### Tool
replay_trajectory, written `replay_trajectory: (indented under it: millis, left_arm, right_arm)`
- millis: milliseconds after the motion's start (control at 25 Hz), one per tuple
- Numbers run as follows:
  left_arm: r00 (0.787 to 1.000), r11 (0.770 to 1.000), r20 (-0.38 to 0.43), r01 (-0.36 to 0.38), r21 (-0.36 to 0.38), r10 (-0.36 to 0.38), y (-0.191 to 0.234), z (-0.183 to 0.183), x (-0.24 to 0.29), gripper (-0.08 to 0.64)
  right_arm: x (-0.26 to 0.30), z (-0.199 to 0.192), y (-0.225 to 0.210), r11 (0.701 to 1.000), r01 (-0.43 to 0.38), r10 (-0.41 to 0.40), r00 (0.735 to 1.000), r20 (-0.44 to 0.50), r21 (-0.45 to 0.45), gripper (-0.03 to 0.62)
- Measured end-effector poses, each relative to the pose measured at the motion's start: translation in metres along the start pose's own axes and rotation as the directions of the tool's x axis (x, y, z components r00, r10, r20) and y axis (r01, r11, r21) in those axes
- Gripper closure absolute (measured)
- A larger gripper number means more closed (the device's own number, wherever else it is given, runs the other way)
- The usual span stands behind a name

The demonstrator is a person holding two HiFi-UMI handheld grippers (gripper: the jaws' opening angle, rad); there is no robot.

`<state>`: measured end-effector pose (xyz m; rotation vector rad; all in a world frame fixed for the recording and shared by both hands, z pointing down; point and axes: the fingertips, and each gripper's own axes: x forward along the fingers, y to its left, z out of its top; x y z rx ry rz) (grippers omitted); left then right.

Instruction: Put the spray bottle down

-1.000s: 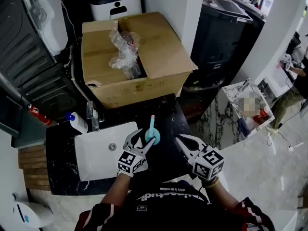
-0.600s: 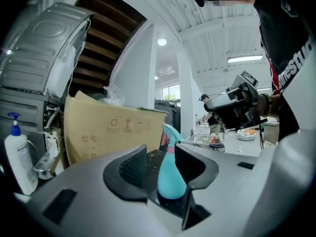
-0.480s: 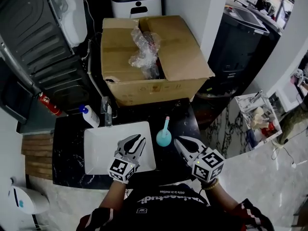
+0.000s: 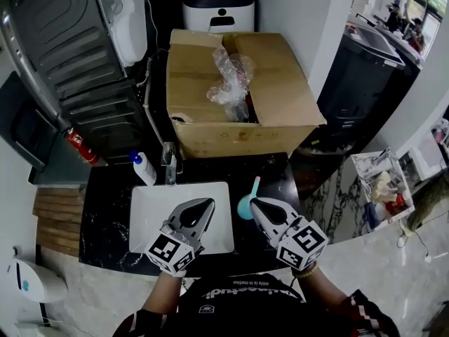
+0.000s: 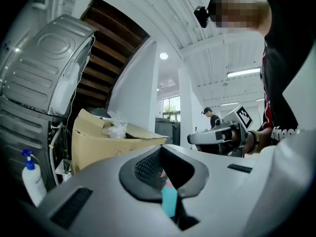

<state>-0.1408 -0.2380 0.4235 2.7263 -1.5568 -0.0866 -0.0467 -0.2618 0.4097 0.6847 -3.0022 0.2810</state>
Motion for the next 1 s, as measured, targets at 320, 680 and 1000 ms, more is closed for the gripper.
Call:
replay_trajectory:
  millis: [320,680,1000]
  left_arm:
    - [0.999,0.999,0.022,-0.026,-0.033,0.027,0.002,0.002,0.001,0.546]
    - [0.999,0.998,0.039,0.012,-0.061,-0.010,-0.007,0.018,0.011,0.546]
    - [0.999,0.994,0.044,0.024,-0.105,-0.019,-0.007,0.017,0.016,0.546]
  right_arm:
    - [-0.002,0.000,0.006,1.000,-0.023,0.023,1.000,0.004,-0.015,0.552]
    - [-0.007,0.001,0.000,1.000,-0.010,0.010,1.000,0.000,-0.017,0.552]
    - [-0.008,-0.001,-0.003,1.000,-0.010,0.010,1.000,-0.012,-0.024,0.552]
